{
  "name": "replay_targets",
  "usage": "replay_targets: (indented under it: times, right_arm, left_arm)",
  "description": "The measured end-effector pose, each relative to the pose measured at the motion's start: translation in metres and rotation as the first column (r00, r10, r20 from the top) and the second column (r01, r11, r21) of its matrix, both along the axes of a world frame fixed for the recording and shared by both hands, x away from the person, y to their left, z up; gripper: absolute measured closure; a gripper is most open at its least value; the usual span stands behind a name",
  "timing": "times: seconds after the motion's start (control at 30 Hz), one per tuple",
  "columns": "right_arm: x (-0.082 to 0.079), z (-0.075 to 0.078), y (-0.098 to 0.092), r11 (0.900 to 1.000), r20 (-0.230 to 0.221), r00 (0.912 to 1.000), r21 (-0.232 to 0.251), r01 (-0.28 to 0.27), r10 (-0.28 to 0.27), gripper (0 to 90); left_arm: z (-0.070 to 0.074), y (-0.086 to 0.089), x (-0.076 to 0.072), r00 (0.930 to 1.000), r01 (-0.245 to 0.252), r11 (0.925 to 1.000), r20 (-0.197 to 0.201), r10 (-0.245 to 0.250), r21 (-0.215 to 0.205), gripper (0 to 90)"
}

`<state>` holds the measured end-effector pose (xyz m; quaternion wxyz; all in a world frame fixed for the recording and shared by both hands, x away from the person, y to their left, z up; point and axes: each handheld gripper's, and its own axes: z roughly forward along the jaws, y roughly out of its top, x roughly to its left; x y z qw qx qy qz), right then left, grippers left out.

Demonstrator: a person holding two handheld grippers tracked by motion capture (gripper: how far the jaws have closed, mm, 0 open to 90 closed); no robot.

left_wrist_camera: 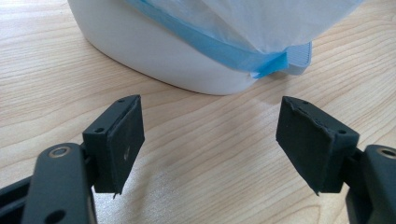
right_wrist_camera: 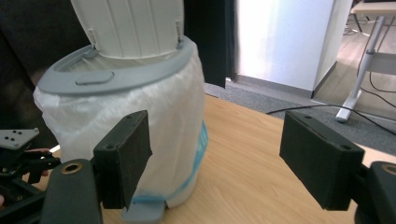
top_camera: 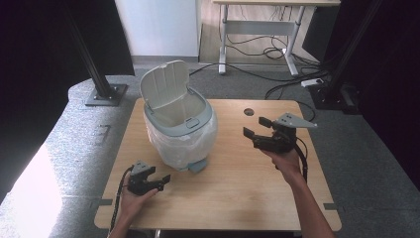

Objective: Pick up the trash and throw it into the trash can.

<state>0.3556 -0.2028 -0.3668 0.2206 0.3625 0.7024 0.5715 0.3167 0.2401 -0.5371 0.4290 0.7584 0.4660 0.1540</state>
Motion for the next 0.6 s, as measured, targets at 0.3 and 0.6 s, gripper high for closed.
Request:
replay_targets:
  times: [0.3,0.6]
  right_arm:
    - [-0.022,-0.032,-0.04,0.999,-0.006,0.9995,0.019,0.032,-0.032,26.2]
    - [-0.041,-0.075,-0.063,0.997,-0.039,0.9969,0.027,0.069,-0.067,26.4]
  left_arm:
    - [0.001,0.001,0.0,0.9999,-0.007,0.9993,-0.012,0.007,-0.037,23.9]
    - [0.01,0.004,0.0,0.9999,-0.009,0.9986,0.009,0.01,-0.053,22.6]
